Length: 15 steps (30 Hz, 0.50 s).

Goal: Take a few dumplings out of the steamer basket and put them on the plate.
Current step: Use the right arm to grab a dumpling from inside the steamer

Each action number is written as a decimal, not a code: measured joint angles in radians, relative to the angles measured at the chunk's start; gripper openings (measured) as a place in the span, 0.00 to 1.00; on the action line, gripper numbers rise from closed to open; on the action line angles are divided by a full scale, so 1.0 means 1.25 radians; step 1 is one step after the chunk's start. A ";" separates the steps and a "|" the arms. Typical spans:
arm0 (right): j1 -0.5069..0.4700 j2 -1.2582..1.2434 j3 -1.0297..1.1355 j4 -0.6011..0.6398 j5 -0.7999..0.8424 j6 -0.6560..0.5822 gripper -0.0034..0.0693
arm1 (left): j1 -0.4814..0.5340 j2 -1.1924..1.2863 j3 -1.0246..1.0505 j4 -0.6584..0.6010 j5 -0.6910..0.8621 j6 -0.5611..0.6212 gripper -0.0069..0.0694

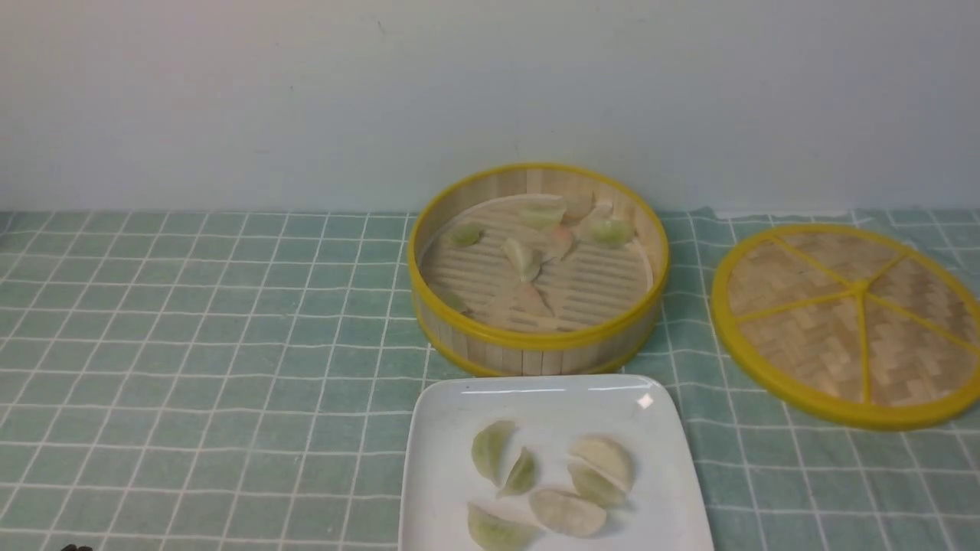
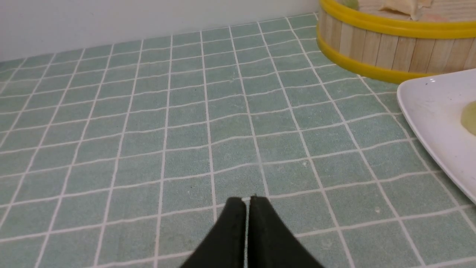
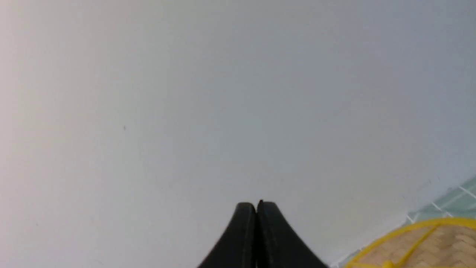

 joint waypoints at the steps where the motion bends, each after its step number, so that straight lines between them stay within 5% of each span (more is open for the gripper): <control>1: 0.000 0.000 0.000 0.014 -0.035 0.005 0.03 | 0.000 0.000 0.000 0.000 0.000 0.000 0.08; 7: 0.019 0.015 -0.128 -0.036 0.079 0.037 0.03 | 0.000 0.000 0.000 0.000 0.000 0.000 0.08; 12: 0.067 0.223 -0.446 -0.165 0.440 0.012 0.03 | 0.000 0.000 0.000 0.000 0.000 0.000 0.08; 15: 0.105 0.466 -0.651 -0.179 0.703 -0.100 0.03 | 0.000 0.000 -0.001 0.000 0.000 0.000 0.08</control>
